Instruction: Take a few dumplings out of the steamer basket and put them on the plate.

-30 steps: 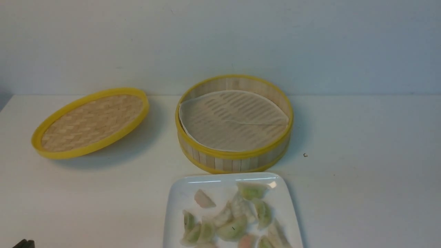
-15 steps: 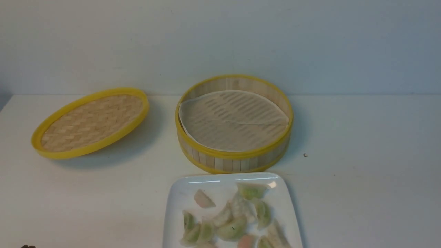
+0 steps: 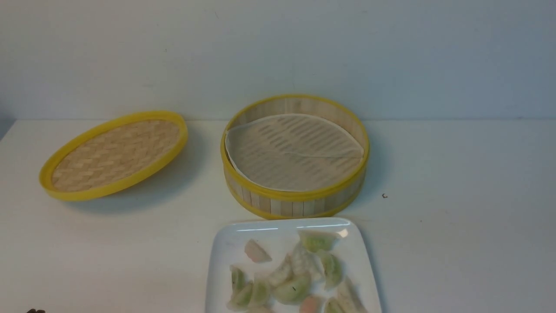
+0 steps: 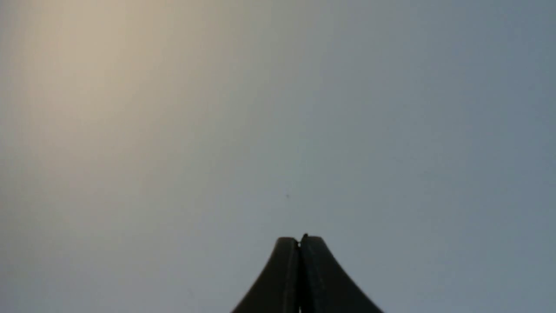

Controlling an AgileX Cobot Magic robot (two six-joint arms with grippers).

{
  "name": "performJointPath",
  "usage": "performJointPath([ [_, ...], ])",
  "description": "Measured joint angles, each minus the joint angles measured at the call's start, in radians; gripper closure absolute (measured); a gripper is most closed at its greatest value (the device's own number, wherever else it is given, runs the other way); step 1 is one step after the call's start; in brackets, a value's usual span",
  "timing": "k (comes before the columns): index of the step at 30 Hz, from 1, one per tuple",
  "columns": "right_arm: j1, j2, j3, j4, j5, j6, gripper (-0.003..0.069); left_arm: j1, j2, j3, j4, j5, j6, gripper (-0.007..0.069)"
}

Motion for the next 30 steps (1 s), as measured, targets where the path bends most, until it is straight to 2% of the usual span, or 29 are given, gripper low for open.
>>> performJointPath([
  [5,-0.125,0.000,0.094,-0.116,0.141,-0.074,0.0669,0.000,0.000,0.000,0.000,0.000,0.000,0.0631],
  [11,-0.262,0.000,0.303,-0.128,0.170,-0.076,0.0669,0.000,0.000,0.000,0.000,0.000,0.000,0.0631],
  [14,-0.301,0.000,0.401,-0.129,0.190,-0.076,0.0669,0.000,0.000,0.000,0.000,0.001,0.000,0.0631],
  [30,-0.313,0.000,0.408,-0.122,0.200,-0.026,0.0669,0.000,0.000,0.000,0.000,0.001,0.000,0.0631],
])
